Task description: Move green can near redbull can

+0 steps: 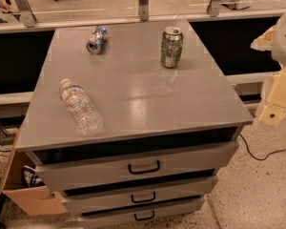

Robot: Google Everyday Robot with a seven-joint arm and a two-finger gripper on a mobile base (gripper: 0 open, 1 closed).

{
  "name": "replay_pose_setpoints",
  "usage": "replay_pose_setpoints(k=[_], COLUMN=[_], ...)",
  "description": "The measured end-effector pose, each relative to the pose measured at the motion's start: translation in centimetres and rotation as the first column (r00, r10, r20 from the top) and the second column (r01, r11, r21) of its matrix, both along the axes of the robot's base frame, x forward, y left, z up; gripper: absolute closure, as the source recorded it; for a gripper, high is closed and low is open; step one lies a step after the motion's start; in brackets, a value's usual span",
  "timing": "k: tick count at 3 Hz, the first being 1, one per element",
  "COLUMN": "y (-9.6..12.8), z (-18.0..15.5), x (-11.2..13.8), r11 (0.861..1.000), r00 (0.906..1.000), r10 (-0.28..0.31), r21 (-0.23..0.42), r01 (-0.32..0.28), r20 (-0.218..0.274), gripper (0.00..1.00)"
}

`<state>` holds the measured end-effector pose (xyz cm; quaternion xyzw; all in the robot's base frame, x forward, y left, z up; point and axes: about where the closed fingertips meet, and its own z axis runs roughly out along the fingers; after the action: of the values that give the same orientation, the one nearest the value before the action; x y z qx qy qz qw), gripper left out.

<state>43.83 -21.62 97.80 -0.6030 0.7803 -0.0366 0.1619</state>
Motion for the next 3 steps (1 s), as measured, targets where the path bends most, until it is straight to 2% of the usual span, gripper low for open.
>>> replay_pose_setpoints(k=[1, 2, 3], y=[0.0, -0.3, 0.4], z=[0.1, -0.8, -3.1], x=[0.1, 2.5, 8.0], r11=[1.0, 1.0, 0.996], r00=[0.9999, 0.9983, 0.9905], r10=[0.0, -0.003, 0.002], r21=[0.002, 0.026, 0.09], r01=[0.0, 0.001, -0.015], r20=[0.01, 0.057, 0.138], gripper=[0.0, 0.0, 0.0])
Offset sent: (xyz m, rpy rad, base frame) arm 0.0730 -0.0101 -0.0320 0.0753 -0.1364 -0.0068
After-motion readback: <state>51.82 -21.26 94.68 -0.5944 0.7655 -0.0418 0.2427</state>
